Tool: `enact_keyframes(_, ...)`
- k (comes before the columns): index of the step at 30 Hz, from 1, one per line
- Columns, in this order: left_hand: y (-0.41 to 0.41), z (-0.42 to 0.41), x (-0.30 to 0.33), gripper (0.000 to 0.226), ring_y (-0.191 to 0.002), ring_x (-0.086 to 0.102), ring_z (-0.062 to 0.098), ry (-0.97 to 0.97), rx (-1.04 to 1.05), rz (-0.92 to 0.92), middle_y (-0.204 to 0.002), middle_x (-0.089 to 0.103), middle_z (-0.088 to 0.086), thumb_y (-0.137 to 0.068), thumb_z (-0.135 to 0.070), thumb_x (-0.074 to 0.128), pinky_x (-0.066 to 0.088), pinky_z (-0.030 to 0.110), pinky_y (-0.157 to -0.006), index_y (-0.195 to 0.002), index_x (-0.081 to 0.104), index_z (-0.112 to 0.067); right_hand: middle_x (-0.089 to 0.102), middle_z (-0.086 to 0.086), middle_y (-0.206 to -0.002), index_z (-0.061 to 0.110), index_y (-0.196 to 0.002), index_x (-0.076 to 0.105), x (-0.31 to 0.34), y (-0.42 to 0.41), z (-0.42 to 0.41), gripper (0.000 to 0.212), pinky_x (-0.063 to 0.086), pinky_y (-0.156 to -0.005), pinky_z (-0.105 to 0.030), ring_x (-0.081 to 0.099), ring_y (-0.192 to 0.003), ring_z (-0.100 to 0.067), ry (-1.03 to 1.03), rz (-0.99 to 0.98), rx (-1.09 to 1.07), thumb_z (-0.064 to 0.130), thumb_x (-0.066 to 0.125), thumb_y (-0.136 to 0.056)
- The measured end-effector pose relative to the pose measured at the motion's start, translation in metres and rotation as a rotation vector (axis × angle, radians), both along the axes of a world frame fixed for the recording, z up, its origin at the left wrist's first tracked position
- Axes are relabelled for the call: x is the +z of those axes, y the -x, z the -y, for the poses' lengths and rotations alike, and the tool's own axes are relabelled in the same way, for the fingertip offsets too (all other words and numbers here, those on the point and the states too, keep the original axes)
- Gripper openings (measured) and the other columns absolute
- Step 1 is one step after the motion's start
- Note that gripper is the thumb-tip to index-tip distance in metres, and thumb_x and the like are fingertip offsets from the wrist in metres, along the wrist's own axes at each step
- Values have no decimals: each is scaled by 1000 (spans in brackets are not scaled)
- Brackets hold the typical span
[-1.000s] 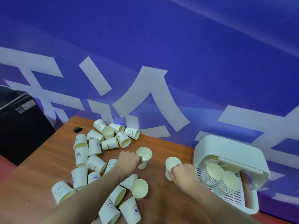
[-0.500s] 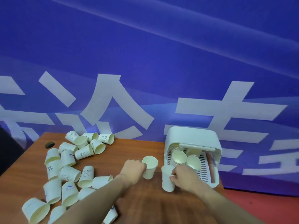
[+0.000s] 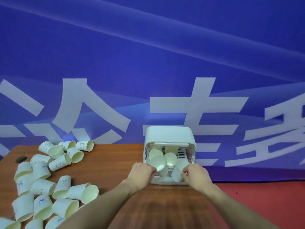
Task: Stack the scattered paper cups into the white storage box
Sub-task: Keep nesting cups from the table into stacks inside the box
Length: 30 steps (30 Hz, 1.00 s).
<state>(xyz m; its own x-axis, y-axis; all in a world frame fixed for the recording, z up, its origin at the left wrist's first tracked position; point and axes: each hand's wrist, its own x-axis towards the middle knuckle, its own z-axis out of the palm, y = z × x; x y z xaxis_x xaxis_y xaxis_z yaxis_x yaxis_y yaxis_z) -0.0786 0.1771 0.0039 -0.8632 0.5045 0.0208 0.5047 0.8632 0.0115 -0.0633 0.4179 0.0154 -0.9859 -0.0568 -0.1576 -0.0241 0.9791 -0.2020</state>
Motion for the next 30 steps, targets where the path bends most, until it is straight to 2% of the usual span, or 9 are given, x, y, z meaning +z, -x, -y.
enact_keyframes(5, 15, -33, 11, 36, -86, 65, 31, -24, 2, -49, -93, 70, 3, -103, -38, 35, 40, 32, -65, -94, 66, -21, 69, 0, -89, 22, -93, 73, 4, 2, -25, 25, 47, -70, -30, 65, -86, -22, -21, -39, -40, 37, 53, -93)
enact_keyframes(8, 25, -49, 13, 32, -87, 64, 31, 2, 24, -31, -94, 69, 4, -102, -33, 37, 35, 32, -64, -94, 66, -21, 70, -1, -87, 22, -93, 73, 4, 4, -39, 25, 49, -71, -30, 65, -83, -22, -15, -31, -48, 37, 53, -92)
enact_keyframes(12, 34, -66, 8, 22, -90, 64, 32, 109, 52, 4, -98, 69, 6, -97, -22, 46, 32, 32, -65, -96, 67, -20, 70, 1, -85, 23, -93, 73, 1, 8, -55, 25, 52, -71, -30, 65, -81, -21, -12, -21, -66, 38, 54, -90)
enact_keyframes(16, 39, -77, -1, 23, -90, 63, 34, 196, 43, 46, -100, 68, 10, -92, -10, 45, 34, 33, -67, -99, 67, -16, 70, 0, -87, 24, -96, 74, -5, 11, -65, 25, 52, -71, -30, 65, -82, -22, 11, -3, -78, 39, 55, -90)
enact_keyframes(19, 45, -81, -8, 24, -92, 63, 34, 218, 56, 74, -102, 68, 10, -90, -9, 46, 38, 34, -70, -100, 66, -17, 70, -1, -91, 25, -98, 74, -10, 14, -69, 25, 51, -73, -30, 65, -85, -22, 25, 10, -82, 39, 54, -90)
enact_keyframes(23, 50, -87, -13, 22, -94, 63, 33, 233, 70, 100, -105, 68, 9, -92, -11, 46, 35, 33, -70, -103, 65, -17, 71, -1, -95, 26, -101, 74, -13, 17, -71, 25, 51, -75, -31, 65, -87, -21, 38, 23, -82, 38, 54, -91)
enact_keyframes(30, 53, -89, -17, 24, -93, 63, 33, 243, 68, 84, -104, 68, 9, -97, -20, 42, 35, 34, -70, -101, 65, -17, 70, -2, -92, 25, -100, 74, -11, 23, -63, 25, 47, -71, -30, 64, -87, -23, 50, 10, -48, 37, 52, -92)
